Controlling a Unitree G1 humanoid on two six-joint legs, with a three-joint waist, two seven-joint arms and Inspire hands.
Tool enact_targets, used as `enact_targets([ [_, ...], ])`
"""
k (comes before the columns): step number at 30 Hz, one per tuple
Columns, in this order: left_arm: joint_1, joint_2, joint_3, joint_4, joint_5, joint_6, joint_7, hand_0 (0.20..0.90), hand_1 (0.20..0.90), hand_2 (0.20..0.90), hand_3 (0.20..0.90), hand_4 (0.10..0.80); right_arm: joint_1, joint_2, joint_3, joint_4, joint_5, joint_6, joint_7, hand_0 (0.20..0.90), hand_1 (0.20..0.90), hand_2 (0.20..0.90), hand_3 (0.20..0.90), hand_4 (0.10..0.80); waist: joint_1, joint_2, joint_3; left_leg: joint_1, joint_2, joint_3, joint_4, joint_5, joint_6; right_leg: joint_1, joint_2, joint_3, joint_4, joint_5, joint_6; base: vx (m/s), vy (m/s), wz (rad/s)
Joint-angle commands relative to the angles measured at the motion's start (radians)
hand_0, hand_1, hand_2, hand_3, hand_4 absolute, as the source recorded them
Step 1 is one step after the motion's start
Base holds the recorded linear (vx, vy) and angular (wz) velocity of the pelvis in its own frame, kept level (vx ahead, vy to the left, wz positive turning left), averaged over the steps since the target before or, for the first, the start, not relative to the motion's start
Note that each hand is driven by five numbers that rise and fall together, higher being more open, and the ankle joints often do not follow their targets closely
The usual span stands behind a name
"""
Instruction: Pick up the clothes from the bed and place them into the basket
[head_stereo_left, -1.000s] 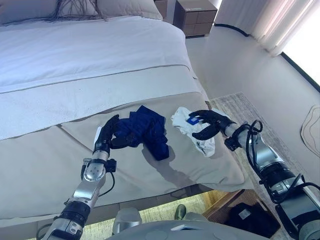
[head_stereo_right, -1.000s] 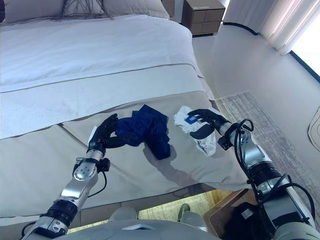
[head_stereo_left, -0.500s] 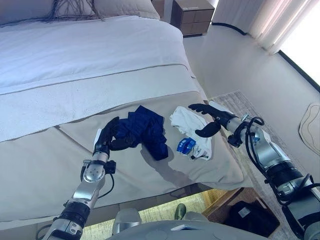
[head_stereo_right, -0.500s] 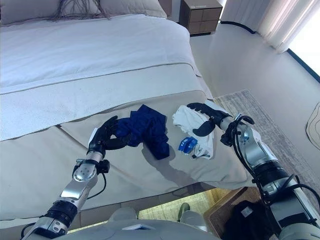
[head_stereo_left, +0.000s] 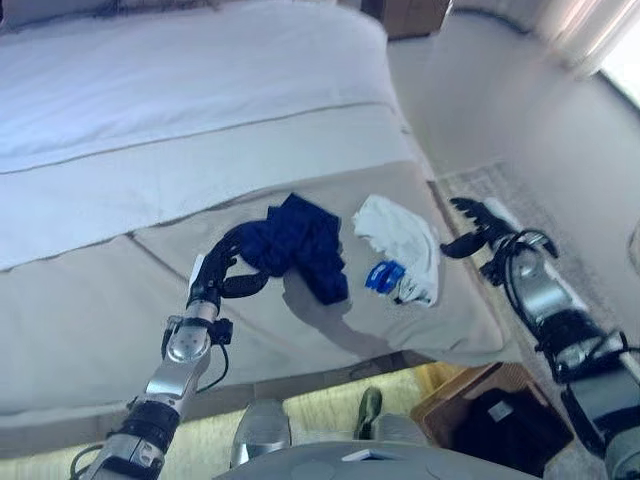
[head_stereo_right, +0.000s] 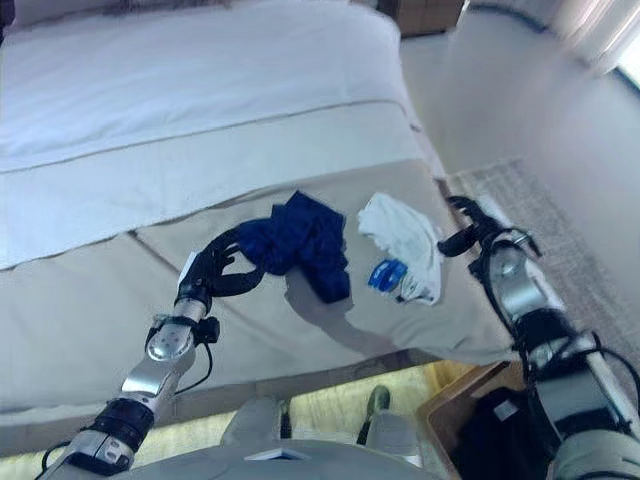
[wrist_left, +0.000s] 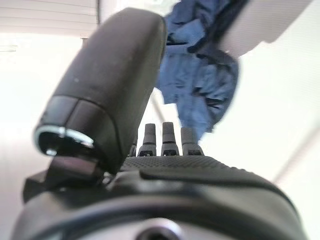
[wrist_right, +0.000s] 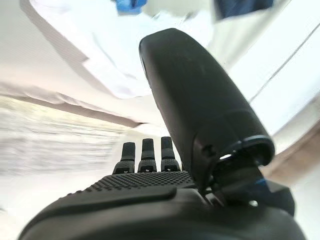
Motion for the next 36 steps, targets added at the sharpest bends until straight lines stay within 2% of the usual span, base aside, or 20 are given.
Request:
enact_targets([
  [1,-0.086,0.074,-0.009,-0.166,-0.045,-0.148,0.02,0.9,0.9,0.9,0.9,0.8,-0.275,-0.101,0.018,0.004,0.058,-0.055,-0.098,0.9,0.9,0.9,0.9,0.8,0.038,-0.005,0.104,-0.071,0.001,-0.012,0.151,-0.109,-0.026,-0.062,-0.058,0.027,0.142,-0.068,0.003,-0.162,0.015,0.08],
  [5,-0.095,0.081,-0.039,-0.204,-0.069,-0.165,0.045,0.9,0.9,0.9,0.9,0.8,-0.397,-0.123,0.062,0.103,0.098,-0.062,-0.117,0.9,0.9,0.9,0.9,0.8,0.055,0.028,0.171,-0.179,-0.02,-0.03,0.268,-0.133,-0.018,-0.188,-0.085,0.02,0.321,-0.118,-0.024,-0.103,0.013,0.09],
  [11,-0.095,0.076,-0.062,-0.239,-0.082,-0.176,0.061,0.9,0.9,0.9,0.9,0.8,-0.474,-0.138,0.09,0.175,0.135,-0.051,-0.117,0.9,0.9,0.9,0.9,0.8,0.073,0.058,0.224,-0.293,-0.063,-0.059,0.384,-0.162,0.003,-0.314,-0.118,0.022,0.513,-0.182,-0.056,-0.043,-0.007,0.22],
  [12,-0.092,0.074,-0.067,-0.245,-0.081,-0.181,0.063,0.9,0.9,0.9,0.9,0.8,-0.481,-0.139,0.089,0.186,0.142,-0.039,-0.123,0.9,0.9,0.9,0.9,0.8,0.076,0.062,0.24,-0.31,-0.073,-0.065,0.432,-0.201,0.004,-0.336,-0.128,0.031,0.581,-0.226,-0.055,0.035,-0.031,0.16],
  [14,-0.091,0.069,-0.076,-0.255,-0.078,-0.187,0.069,0.9,0.9,0.9,0.9,0.8,-0.5,-0.141,0.085,0.219,0.135,-0.02,-0.127,0.9,0.9,0.9,0.9,0.8,0.079,0.074,0.256,-0.349,-0.083,-0.061,0.487,-0.224,0.012,-0.377,-0.143,0.028,0.653,-0.257,-0.068,0.005,-0.017,0.22],
  [20,-0.076,0.078,-0.076,-0.302,-0.085,-0.202,0.073,0.9,0.9,0.9,0.9,0.8,-0.531,-0.157,0.095,0.285,0.109,0.031,-0.127,0.9,0.9,0.9,0.9,0.8,0.083,0.095,0.257,-0.463,-0.091,-0.049,0.612,-0.271,0.036,-0.505,-0.172,0.042,0.791,-0.301,-0.079,-0.026,-0.014,0.11],
  [27,-0.071,0.095,-0.07,-0.374,-0.093,-0.209,0.086,0.9,0.9,0.9,0.9,0.8,-0.542,-0.189,0.121,0.332,0.022,0.135,-0.095,0.9,0.9,0.9,0.9,0.8,0.072,0.114,0.257,-0.598,-0.094,-0.048,0.765,-0.323,0.056,-0.645,-0.175,0.079,0.912,-0.334,-0.093,-0.059,-0.034,-0.04],
  [30,-0.071,0.1,-0.067,-0.39,-0.089,-0.203,0.087,0.9,0.9,0.9,0.9,0.8,-0.541,-0.204,0.143,0.367,-0.046,0.15,-0.06,0.9,0.9,0.9,0.9,0.8,0.068,0.111,0.257,-0.625,-0.086,-0.046,0.81,-0.343,0.065,-0.673,-0.173,0.084,0.937,-0.342,-0.098,-0.068,-0.034,0.01],
  [31,-0.07,0.102,-0.069,-0.397,-0.086,-0.201,0.094,0.9,0.9,0.9,0.9,0.8,-0.541,-0.209,0.155,0.38,-0.049,0.147,-0.057,0.773,0.773,0.773,0.752,0.652,0.066,0.109,0.257,-0.635,-0.083,-0.046,0.834,-0.351,0.068,-0.682,-0.172,0.084,0.946,-0.343,-0.1,-0.066,-0.026,0.0],
  [32,-0.07,0.104,-0.071,-0.395,-0.088,-0.205,0.097,0.9,0.9,0.9,0.9,0.8,-0.544,-0.213,0.159,0.386,-0.057,0.14,-0.058,0.533,0.533,0.533,0.472,0.372,0.064,0.109,0.257,-0.642,-0.08,-0.046,0.85,-0.358,0.068,-0.687,-0.17,0.085,0.954,-0.346,-0.101,-0.062,-0.018,-0.02],
  [34,-0.07,0.105,-0.068,-0.391,-0.089,-0.204,0.096,0.9,0.9,0.9,0.9,0.8,-0.548,-0.213,0.167,0.392,-0.07,0.131,-0.071,0.3,0.3,0.3,0.2,0.1,0.063,0.107,0.257,-0.645,-0.077,-0.049,0.87,-0.368,0.07,-0.688,-0.166,0.086,0.964,-0.352,-0.104,-0.035,-0.002,-0.04],
  [36,-0.07,0.106,-0.067,-0.388,-0.09,-0.205,0.095,0.9,0.9,0.9,0.9,0.8,-0.545,-0.215,0.167,0.392,-0.065,0.118,-0.082,0.3,0.3,0.3,0.2,0.1,0.061,0.103,0.257,-0.64,-0.073,-0.052,0.876,-0.373,0.07,-0.683,-0.162,0.086,0.968,-0.355,-0.105,-0.006,0.005,-0.07],
])
